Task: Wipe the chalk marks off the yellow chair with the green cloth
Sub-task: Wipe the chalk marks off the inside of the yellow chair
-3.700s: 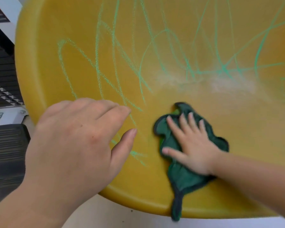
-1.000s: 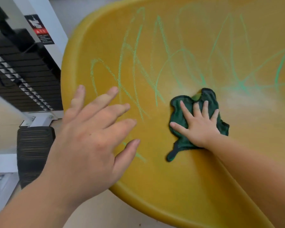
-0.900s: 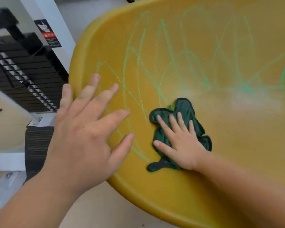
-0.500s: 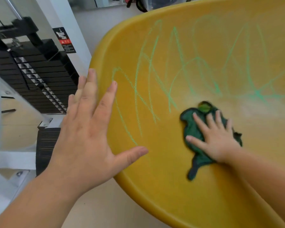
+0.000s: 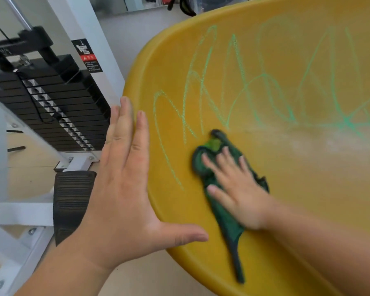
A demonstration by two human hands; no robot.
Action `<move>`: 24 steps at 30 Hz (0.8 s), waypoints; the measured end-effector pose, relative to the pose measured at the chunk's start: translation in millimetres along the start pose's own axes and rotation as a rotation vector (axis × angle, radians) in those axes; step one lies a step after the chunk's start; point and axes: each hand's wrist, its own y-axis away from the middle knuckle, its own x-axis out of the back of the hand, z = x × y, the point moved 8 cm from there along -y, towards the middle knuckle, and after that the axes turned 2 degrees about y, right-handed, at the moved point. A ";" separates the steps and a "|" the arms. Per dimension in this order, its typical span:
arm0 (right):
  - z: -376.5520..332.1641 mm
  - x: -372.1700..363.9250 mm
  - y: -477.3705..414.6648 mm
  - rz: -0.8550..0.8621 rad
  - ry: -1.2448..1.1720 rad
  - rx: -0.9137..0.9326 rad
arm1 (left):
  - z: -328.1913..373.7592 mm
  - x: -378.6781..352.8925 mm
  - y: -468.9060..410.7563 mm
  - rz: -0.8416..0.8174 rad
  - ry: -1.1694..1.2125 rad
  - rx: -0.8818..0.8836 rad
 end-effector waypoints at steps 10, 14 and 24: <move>-44.8 20.0 -36.7 0.158 -0.239 -0.019 | -0.6 -1.5 0.1 0.001 0.028 0.012; -77.0 14.8 3.0 0.081 -0.294 0.218 | 0.3 -1.9 -0.7 0.007 0.041 0.010; 67.8 57.2 -80.3 0.362 -0.056 -0.367 | -2.2 -1.1 -1.4 0.068 0.100 -0.005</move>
